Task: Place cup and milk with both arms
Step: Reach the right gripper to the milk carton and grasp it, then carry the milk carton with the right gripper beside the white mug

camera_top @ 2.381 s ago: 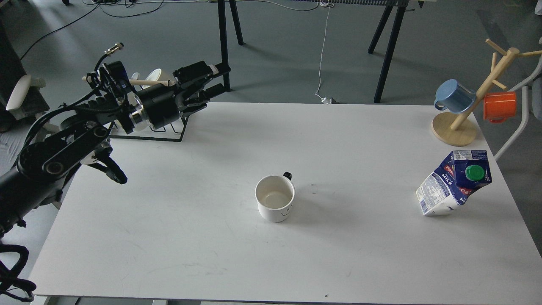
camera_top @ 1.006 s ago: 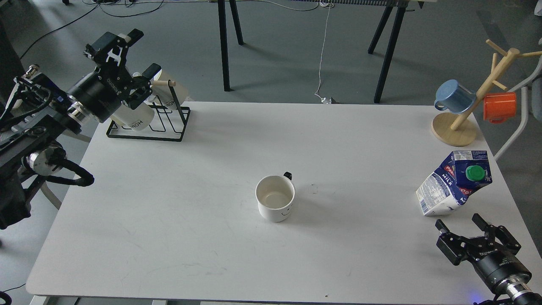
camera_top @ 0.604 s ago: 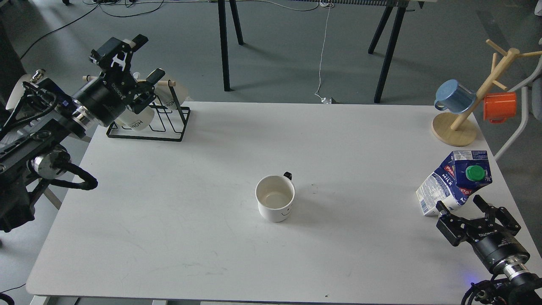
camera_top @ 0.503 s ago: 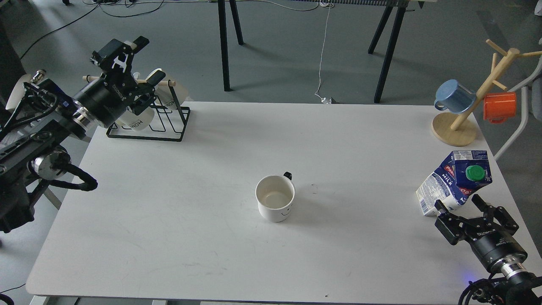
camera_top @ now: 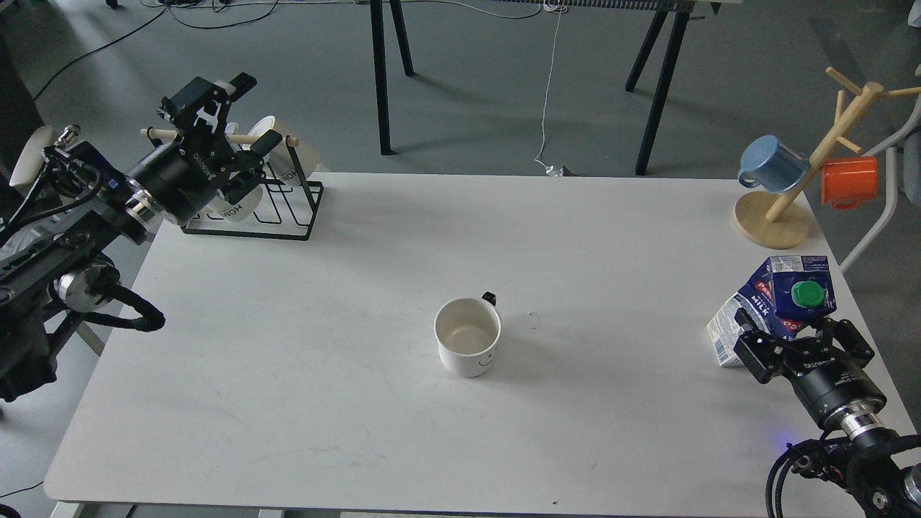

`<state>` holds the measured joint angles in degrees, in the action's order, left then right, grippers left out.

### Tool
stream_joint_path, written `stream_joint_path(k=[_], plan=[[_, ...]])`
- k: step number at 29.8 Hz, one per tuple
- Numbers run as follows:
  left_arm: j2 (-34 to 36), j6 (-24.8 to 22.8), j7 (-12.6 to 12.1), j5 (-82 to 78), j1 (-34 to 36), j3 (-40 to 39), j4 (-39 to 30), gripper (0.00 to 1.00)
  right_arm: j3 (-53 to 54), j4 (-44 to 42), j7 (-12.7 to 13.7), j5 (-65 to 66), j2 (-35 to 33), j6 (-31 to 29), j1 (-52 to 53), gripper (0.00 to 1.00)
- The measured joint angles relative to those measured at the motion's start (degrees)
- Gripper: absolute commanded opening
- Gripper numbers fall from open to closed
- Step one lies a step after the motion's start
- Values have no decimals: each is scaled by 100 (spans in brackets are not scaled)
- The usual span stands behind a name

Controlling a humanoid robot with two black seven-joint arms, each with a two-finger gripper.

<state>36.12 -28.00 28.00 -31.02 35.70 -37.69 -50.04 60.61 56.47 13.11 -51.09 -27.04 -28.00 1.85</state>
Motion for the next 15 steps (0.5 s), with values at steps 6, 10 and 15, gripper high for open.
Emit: stream_joint_path(k=[6,10,15], plan=[[-8,0,0,-30,-89,0,12,92,11,75,-69,136,162,0,-61,23],[-9,0,0,-126,-120,0,12,92,6,244,-76,256,174,0,-90,23],[-16,0,0,-161,-123,0,12,92,-13,865,-76,554,211,0,-111,23]])
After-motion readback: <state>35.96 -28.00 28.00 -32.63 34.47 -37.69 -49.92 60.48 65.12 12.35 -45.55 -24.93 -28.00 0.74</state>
